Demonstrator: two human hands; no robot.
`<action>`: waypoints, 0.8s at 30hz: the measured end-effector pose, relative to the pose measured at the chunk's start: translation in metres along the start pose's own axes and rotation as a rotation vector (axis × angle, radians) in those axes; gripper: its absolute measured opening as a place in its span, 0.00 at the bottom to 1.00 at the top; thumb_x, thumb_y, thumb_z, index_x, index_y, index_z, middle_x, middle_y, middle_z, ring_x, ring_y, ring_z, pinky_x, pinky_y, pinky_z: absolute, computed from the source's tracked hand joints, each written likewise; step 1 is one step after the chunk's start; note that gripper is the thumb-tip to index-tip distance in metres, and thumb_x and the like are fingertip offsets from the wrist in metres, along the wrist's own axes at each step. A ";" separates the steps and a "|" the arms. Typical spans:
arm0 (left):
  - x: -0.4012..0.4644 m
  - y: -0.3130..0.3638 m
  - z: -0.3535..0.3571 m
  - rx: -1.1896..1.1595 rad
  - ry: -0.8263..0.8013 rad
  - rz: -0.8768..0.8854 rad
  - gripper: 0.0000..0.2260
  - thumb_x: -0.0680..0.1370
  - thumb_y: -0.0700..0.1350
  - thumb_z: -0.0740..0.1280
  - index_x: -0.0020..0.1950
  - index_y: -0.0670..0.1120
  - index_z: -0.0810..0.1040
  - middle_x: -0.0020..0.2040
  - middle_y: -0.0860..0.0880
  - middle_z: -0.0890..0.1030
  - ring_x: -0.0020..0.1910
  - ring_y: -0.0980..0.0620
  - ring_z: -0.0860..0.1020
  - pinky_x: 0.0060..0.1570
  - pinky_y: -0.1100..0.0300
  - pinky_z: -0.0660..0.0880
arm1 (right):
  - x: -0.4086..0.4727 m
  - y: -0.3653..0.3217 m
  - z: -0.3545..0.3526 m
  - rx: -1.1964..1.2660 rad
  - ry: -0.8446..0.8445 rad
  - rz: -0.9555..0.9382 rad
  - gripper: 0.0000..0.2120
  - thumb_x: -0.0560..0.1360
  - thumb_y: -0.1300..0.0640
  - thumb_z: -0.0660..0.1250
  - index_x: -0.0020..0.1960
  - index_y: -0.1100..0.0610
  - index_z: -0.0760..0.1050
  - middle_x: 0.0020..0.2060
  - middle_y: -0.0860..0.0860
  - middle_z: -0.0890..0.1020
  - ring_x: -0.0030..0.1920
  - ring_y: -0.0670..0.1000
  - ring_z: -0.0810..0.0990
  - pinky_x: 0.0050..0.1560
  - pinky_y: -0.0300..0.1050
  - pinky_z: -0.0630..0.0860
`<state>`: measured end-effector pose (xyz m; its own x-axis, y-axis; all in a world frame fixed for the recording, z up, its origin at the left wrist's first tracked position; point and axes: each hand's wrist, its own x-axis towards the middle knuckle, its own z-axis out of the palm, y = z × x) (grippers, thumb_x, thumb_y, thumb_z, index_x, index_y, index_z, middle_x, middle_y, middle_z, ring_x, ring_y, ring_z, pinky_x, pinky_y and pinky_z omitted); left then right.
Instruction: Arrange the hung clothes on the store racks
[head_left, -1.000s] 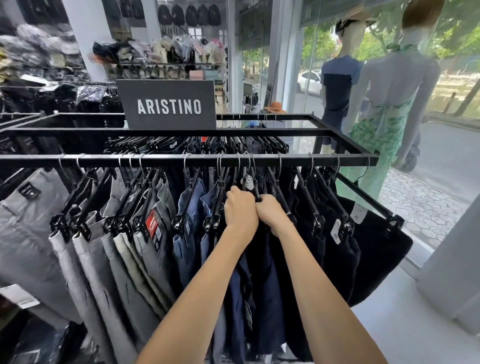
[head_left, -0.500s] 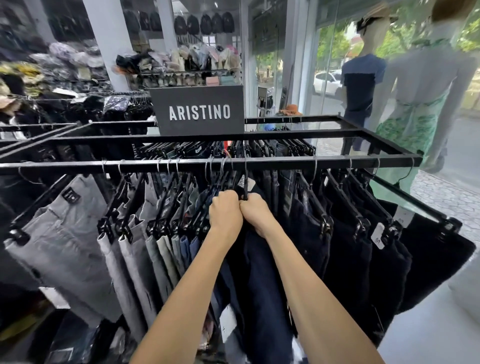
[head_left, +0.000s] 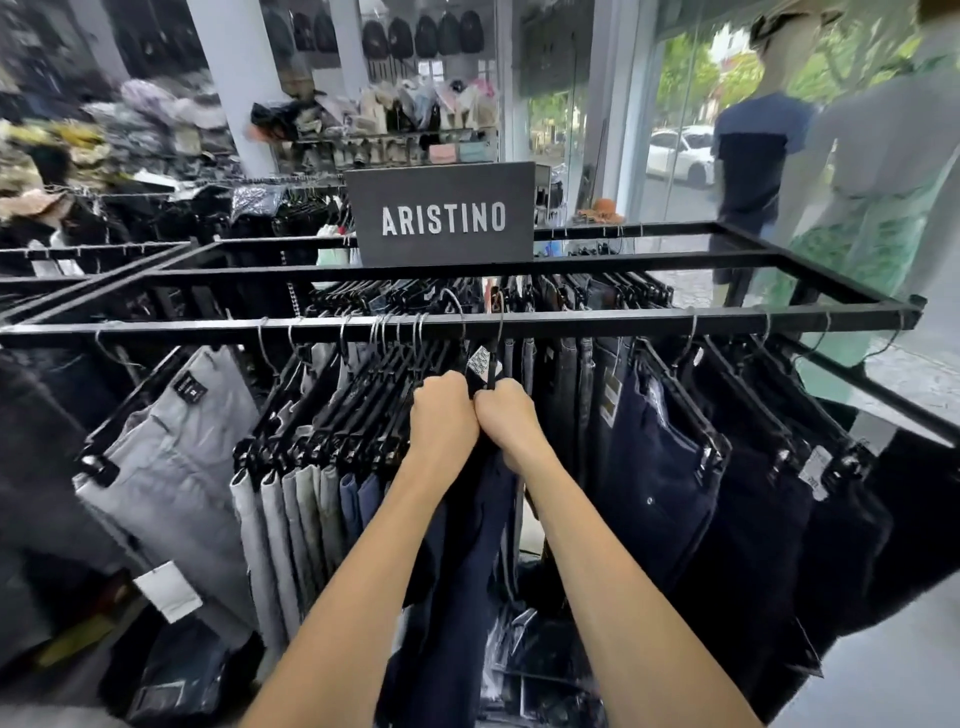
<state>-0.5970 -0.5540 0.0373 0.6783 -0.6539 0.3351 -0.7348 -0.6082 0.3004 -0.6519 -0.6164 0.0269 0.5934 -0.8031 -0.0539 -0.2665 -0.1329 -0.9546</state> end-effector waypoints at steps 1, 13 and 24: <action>-0.001 0.008 0.000 -0.004 0.000 0.011 0.07 0.79 0.37 0.58 0.52 0.37 0.74 0.53 0.36 0.79 0.55 0.35 0.77 0.46 0.50 0.70 | -0.001 0.000 -0.009 0.001 0.009 0.001 0.02 0.76 0.62 0.59 0.45 0.59 0.70 0.46 0.54 0.76 0.43 0.53 0.72 0.38 0.44 0.68; -0.026 0.113 0.014 -0.151 -0.070 0.050 0.08 0.80 0.38 0.58 0.55 0.35 0.73 0.57 0.35 0.76 0.58 0.34 0.75 0.50 0.48 0.72 | -0.006 0.031 -0.110 0.016 0.120 0.061 0.09 0.73 0.62 0.57 0.36 0.53 0.62 0.40 0.51 0.71 0.40 0.53 0.70 0.32 0.43 0.64; -0.022 0.132 0.051 -0.195 -0.163 -0.062 0.07 0.76 0.34 0.63 0.53 0.35 0.74 0.57 0.34 0.77 0.59 0.33 0.74 0.51 0.47 0.73 | -0.002 0.063 -0.143 -0.061 0.139 0.129 0.11 0.71 0.63 0.57 0.49 0.64 0.74 0.50 0.60 0.80 0.48 0.62 0.82 0.52 0.55 0.81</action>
<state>-0.7081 -0.6430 0.0241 0.7028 -0.6914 0.1673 -0.6684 -0.5614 0.4879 -0.7790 -0.7063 0.0085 0.4420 -0.8876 -0.1292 -0.3812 -0.0555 -0.9228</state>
